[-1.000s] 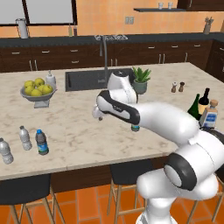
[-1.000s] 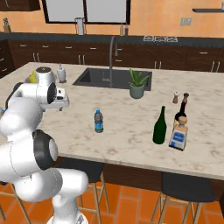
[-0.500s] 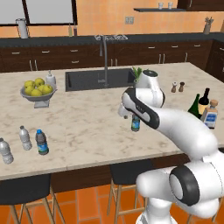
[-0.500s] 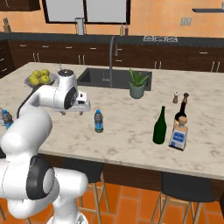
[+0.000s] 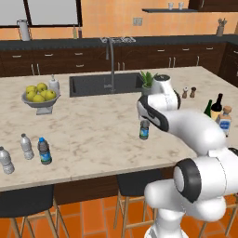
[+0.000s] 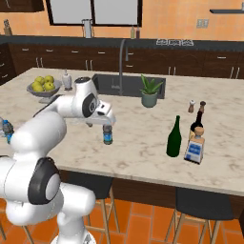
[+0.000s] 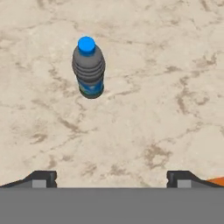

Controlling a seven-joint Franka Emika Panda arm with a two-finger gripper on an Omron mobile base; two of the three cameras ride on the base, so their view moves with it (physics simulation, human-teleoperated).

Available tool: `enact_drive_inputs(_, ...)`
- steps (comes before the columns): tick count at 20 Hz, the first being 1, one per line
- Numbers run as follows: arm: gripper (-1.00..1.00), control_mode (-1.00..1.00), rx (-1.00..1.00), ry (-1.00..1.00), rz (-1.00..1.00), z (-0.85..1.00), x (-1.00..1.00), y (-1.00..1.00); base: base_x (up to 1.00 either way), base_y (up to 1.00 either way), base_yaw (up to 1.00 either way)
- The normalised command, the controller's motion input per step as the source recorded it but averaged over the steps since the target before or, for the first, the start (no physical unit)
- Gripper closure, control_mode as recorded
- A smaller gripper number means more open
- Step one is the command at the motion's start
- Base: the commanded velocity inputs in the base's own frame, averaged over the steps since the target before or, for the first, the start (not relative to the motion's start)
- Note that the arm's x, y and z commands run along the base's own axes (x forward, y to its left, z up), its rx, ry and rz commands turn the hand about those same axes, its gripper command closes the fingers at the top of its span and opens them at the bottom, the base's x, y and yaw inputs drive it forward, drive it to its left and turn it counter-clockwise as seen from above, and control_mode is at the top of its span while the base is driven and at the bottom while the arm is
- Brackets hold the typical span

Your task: Move the plastic bottles in the middle to the plastics group, and the glass bottles in the middle to the glass group.

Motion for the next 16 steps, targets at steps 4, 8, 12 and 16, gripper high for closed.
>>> enact_drive_inputs(4,-1.0,-1.0,-0.02,0.1,-0.17,-0.03,0.78,-0.05,0.0,0.0,0.0)
enact_drive_inputs(8,-1.0,-1.0,0.03,0.01,-0.03,-0.12,0.73,0.01,0.0,0.0,0.0)
enact_drive_inputs(12,-1.0,-1.0,0.03,0.0,0.0,-0.28,0.47,0.02,0.0,0.0,0.0)
enact_drive_inputs(16,-1.0,-1.0,0.0,0.05,0.0,-0.47,0.36,0.03,0.0,0.0,0.0)
